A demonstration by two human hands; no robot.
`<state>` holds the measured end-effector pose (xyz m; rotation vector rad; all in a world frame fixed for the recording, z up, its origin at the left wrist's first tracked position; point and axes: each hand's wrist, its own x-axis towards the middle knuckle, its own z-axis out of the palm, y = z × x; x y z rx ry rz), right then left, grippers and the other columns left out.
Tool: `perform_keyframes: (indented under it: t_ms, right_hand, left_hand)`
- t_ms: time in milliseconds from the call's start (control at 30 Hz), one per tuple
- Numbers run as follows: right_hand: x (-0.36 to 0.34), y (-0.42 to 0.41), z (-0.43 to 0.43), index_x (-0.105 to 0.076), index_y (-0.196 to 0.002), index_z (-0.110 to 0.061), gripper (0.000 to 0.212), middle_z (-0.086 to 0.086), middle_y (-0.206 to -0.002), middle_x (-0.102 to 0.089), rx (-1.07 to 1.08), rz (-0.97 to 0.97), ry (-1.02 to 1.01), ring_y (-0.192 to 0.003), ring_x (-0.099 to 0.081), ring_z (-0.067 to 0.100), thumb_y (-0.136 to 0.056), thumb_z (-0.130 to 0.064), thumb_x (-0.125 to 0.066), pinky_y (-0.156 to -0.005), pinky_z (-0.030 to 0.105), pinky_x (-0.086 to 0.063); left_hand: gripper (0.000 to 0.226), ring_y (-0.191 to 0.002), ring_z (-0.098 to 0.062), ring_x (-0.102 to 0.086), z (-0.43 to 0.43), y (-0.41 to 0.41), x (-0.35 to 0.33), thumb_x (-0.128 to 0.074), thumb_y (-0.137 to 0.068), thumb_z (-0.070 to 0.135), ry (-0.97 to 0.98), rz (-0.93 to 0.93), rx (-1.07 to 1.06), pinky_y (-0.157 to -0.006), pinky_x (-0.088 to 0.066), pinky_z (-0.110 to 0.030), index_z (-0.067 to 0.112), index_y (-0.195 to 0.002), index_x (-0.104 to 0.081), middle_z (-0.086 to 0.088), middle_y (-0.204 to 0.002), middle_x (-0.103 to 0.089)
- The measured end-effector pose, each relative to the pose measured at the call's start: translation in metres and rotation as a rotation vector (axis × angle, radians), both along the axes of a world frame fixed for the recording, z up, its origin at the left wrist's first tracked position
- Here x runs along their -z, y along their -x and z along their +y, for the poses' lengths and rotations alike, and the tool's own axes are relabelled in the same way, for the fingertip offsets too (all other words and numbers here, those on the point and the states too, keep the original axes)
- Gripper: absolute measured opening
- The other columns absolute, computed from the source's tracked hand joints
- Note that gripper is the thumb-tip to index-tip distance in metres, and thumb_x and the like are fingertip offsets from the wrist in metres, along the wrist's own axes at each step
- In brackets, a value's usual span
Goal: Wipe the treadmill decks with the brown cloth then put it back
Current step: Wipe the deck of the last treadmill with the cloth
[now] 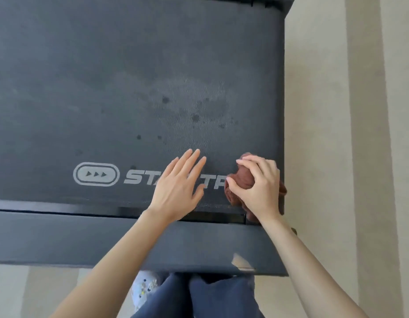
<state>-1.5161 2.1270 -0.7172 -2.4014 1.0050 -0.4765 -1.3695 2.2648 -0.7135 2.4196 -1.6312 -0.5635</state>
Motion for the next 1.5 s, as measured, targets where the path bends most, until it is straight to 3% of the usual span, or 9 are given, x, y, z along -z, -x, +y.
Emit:
perform_keyframes:
  t_ms: [167, 500, 633, 800, 1000, 1100, 1200, 1500]
  right_hand:
    - [0.034, 0.006, 0.005, -0.072, -0.089, -0.019, 0.029, 0.000, -0.109, -0.064, -0.006, -0.100, 0.165, -0.097, -0.054, 0.027, -0.068, -0.039, -0.077, -0.085, 0.038, -0.040]
    - [0.037, -0.035, -0.044, -0.070, -0.085, -0.018, 0.025, -0.002, -0.103, -0.062, -0.247, -0.180, 0.196, -0.095, -0.054, 0.024, -0.070, -0.037, -0.073, -0.083, 0.044, -0.044]
    - [0.029, -0.098, -0.101, -0.069, -0.088, -0.016, 0.029, 0.002, -0.100, -0.062, -0.180, -0.165, 0.172, -0.093, -0.054, 0.027, -0.070, -0.038, -0.071, -0.086, 0.039, -0.043]
    - [0.032, -0.152, -0.147, -0.064, -0.106, -0.015, 0.043, 0.007, -0.111, -0.057, -0.051, -0.130, 0.194, -0.103, -0.053, 0.028, -0.072, -0.040, -0.073, -0.092, 0.033, -0.037]
    - [0.031, -0.075, -0.076, -0.064, -0.104, -0.017, 0.042, 0.001, -0.110, -0.060, -0.189, -0.140, 0.168, -0.102, -0.055, 0.025, -0.070, -0.041, -0.071, -0.092, 0.041, -0.040]
    - [0.037, -0.006, -0.027, -0.061, -0.109, -0.023, 0.049, -0.007, -0.117, -0.056, -0.327, -0.129, 0.153, -0.108, -0.052, 0.016, -0.067, -0.046, -0.071, -0.092, 0.036, -0.040]
    - [0.040, 0.012, -0.024, -0.064, -0.108, -0.022, 0.049, -0.009, -0.116, -0.057, -0.389, -0.153, 0.161, -0.108, -0.053, 0.014, -0.065, -0.043, -0.075, -0.090, 0.038, -0.042]
    - [0.034, -0.126, -0.137, -0.065, -0.100, -0.017, 0.038, 0.002, -0.106, -0.061, -0.295, -0.163, 0.151, -0.101, -0.054, 0.024, -0.071, -0.042, -0.070, -0.094, 0.042, -0.040]
  left_hand:
    - [0.061, -0.145, -0.027, -0.011, 0.005, 0.000, 0.047, -0.039, -0.091, 0.034, 0.079, -0.121, 0.075, -0.116, -0.015, -0.047, 0.009, -0.146, -0.029, -0.012, -0.155, -0.017]
    - [0.062, -0.144, -0.025, -0.015, 0.011, -0.002, 0.056, -0.039, -0.089, 0.039, 0.215, -0.164, 0.067, -0.112, -0.021, -0.046, 0.012, -0.145, -0.033, -0.010, -0.155, -0.021]
    - [0.062, -0.143, -0.026, -0.018, 0.009, -0.001, 0.049, -0.040, -0.088, 0.039, 0.198, -0.177, 0.065, -0.111, -0.022, -0.045, 0.012, -0.143, -0.035, -0.009, -0.154, -0.025]
    - [0.061, -0.144, -0.024, -0.015, 0.011, -0.001, 0.052, -0.038, -0.090, 0.041, 0.195, -0.185, 0.057, -0.114, -0.018, -0.043, 0.014, -0.144, -0.034, -0.007, -0.155, -0.023]
    - [0.061, -0.144, -0.020, -0.015, 0.012, -0.001, 0.050, -0.037, -0.090, 0.042, 0.198, -0.175, 0.039, -0.114, -0.017, -0.040, 0.013, -0.144, -0.034, -0.003, -0.154, -0.024]
    - [0.062, -0.144, -0.016, -0.017, 0.013, -0.003, 0.052, -0.037, -0.090, 0.041, 0.220, -0.157, 0.012, -0.115, -0.016, -0.037, 0.011, -0.144, -0.034, 0.000, -0.154, -0.025]
    - [0.061, -0.144, -0.015, -0.017, 0.013, -0.004, 0.054, -0.038, -0.090, 0.041, 0.246, -0.135, -0.015, -0.115, -0.017, -0.036, 0.012, -0.144, -0.035, 0.001, -0.154, -0.026]
    - [0.061, -0.142, -0.017, -0.021, 0.013, -0.003, 0.053, -0.041, -0.089, 0.040, 0.284, -0.117, -0.087, -0.111, -0.024, -0.037, 0.009, -0.141, -0.040, -0.002, -0.151, -0.032]
